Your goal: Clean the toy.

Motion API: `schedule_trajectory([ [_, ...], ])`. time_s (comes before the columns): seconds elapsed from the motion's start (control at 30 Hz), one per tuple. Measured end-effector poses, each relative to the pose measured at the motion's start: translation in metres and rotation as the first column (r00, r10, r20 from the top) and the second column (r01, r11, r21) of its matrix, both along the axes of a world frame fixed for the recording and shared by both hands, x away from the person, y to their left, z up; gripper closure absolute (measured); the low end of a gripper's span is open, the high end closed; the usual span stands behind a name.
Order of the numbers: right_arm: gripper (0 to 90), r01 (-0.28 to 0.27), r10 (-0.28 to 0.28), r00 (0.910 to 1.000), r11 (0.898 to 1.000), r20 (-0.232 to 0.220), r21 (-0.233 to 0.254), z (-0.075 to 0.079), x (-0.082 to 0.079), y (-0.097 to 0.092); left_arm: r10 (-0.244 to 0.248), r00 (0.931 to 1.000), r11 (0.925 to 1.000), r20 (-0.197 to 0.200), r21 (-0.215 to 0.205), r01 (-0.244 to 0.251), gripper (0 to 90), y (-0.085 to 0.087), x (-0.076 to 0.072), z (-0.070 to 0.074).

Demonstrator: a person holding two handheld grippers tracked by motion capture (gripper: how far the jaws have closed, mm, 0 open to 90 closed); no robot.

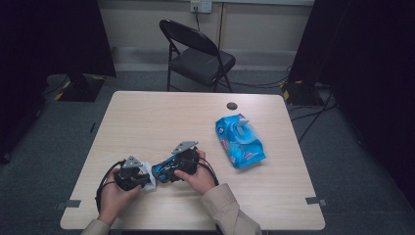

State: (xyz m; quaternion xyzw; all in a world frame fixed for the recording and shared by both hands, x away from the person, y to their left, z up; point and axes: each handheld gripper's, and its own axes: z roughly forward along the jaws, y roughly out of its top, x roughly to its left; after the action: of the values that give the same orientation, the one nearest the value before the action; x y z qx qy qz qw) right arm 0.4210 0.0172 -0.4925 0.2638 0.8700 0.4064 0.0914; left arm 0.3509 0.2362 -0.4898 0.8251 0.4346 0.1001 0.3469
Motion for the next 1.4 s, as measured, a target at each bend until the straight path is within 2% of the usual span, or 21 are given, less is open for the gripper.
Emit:
schedule_trajectory([
  [0.23,2.5,0.001,-0.001,1.0,1.0,0.002,0.002,0.0,0.0,0.0,-0.025,0.9996,0.9996,-0.008,0.015,0.025,85.3,-0.005,-0.004,0.001],
  [0.33,2.5,0.002,-0.002,1.0,1.0,0.001,0.001,0.0,0.0,0.0,-0.032,0.9993,0.9995,-0.022,-0.001,0.032,85.3,-0.007,-0.006,0.001],
  [0.43,2.5,0.002,-0.002,1.0,1.0,0.001,0.001,0.0,0.0,0.0,-0.038,0.9991,0.9991,-0.017,0.017,0.038,85.3,-0.011,-0.008,0.002],
  [0.6,2.5,0.002,-0.002,1.0,1.0,0.002,0.002,0.0,0.0,0.0,-0.053,0.9981,0.9985,-0.032,-0.013,0.052,85.3,-0.015,-0.01,0.001],
  [0.67,2.5,0.003,-0.003,1.0,1.0,0.001,0.001,0.0,0.0,0.0,-0.066,0.9976,0.9976,-0.024,0.019,0.066,85.3,-0.019,-0.011,0.003],
  [0.97,2.3,0.003,-0.003,1.0,1.0,0.003,0.001,0.0,0.0,-0.001,-0.085,0.9958,0.9964,-0.036,-0.01,0.084,85.2,-0.025,-0.013,0.002],
  [1.13,2.3,0.005,-0.005,1.0,1.0,0.004,0.004,-0.001,0.0,-0.001,-0.105,0.9942,0.9945,-0.023,0.002,0.105,85.2,-0.031,-0.015,0.002],
  [1.4,2.2,0.006,-0.006,1.0,1.0,0.005,0.005,-0.001,0.0,-0.001,-0.103,0.9944,0.9946,-0.022,0.004,0.103,85.2,-0.033,-0.016,0.002],
])
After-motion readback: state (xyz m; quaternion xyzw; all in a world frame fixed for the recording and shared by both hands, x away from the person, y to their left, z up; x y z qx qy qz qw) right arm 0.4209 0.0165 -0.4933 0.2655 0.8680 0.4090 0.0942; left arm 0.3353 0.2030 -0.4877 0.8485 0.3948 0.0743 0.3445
